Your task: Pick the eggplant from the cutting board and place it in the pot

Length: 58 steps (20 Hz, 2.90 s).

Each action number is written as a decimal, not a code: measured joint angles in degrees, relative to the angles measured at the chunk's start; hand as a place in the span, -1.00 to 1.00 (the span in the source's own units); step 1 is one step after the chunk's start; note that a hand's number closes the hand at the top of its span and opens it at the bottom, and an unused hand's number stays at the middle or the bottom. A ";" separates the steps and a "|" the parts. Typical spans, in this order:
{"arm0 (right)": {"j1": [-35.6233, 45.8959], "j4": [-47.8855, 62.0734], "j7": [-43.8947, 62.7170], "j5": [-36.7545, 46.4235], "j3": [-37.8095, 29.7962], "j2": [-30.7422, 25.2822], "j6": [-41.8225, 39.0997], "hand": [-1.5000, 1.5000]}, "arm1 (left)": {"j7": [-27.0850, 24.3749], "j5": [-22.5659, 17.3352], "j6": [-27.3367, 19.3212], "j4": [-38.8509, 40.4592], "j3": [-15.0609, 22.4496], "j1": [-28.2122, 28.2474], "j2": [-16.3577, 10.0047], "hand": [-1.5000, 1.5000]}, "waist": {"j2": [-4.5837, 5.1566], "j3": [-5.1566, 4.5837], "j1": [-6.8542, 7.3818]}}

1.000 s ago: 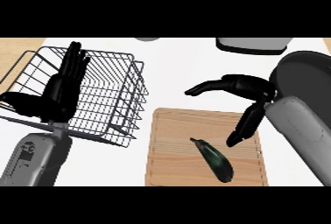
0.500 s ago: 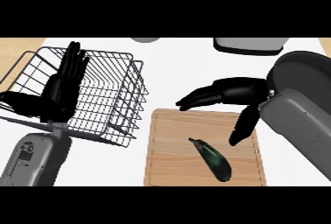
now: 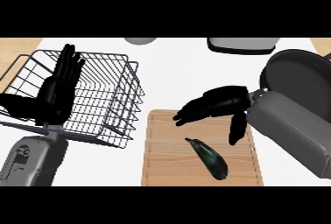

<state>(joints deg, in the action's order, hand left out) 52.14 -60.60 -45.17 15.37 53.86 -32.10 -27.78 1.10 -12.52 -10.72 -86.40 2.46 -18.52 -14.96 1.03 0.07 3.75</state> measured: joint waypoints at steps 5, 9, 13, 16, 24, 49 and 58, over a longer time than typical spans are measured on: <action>0.68 4.66 -3.44 2.81 5.46 1.64 2.88 -1.00 | 0.69 -0.03 -0.23 -0.92 -0.77 0.47 -0.33 0.00 | -0.18 -0.02 -0.62; 0.19 8.09 -6.63 4.15 8.46 3.26 5.80 -1.00 | 0.69 -0.16 0.04 -0.69 -1.58 0.63 -0.67 0.00 | -0.26 -0.03 -1.23; 0.05 10.95 -8.72 4.39 9.92 5.68 7.79 -1.00 | -0.01 0.17 0.08 -0.71 -1.65 1.36 -0.25 0.00 | -0.38 -0.03 -1.65; 0.19 11.70 -9.67 4.39 10.49 6.28 8.70 -1.00 | 0.71 0.22 -0.02 -0.99 -2.00 1.50 -0.33 0.00 | -0.55 -0.04 -2.06; -0.98 18.58 -10.42 9.50 11.45 11.68 12.11 -1.00 | -0.72 0.37 1.34 0.37 -3.39 2.12 -0.22 0.00 | -0.73 -0.06 -2.73; -6.04 18.40 -14.35 17.74 12.14 18.37 18.63 1.00 | 1.63 1.60 1.74 -0.87 -5.06 1.46 0.34 0.00 | -1.80 -0.48 -3.21; -9.03 11.90 -13.99 17.43 7.41 14.86 20.40 1.00 | 1.14 1.53 2.63 -1.00 -5.91 2.69 0.43 0.00 | -1.59 -0.49 -3.78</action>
<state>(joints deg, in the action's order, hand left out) 43.11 -48.70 -59.16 32.80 61.27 -17.25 -7.37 2.25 -10.99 -8.09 -87.40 -3.45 -15.83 -14.53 -0.56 -0.42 -0.04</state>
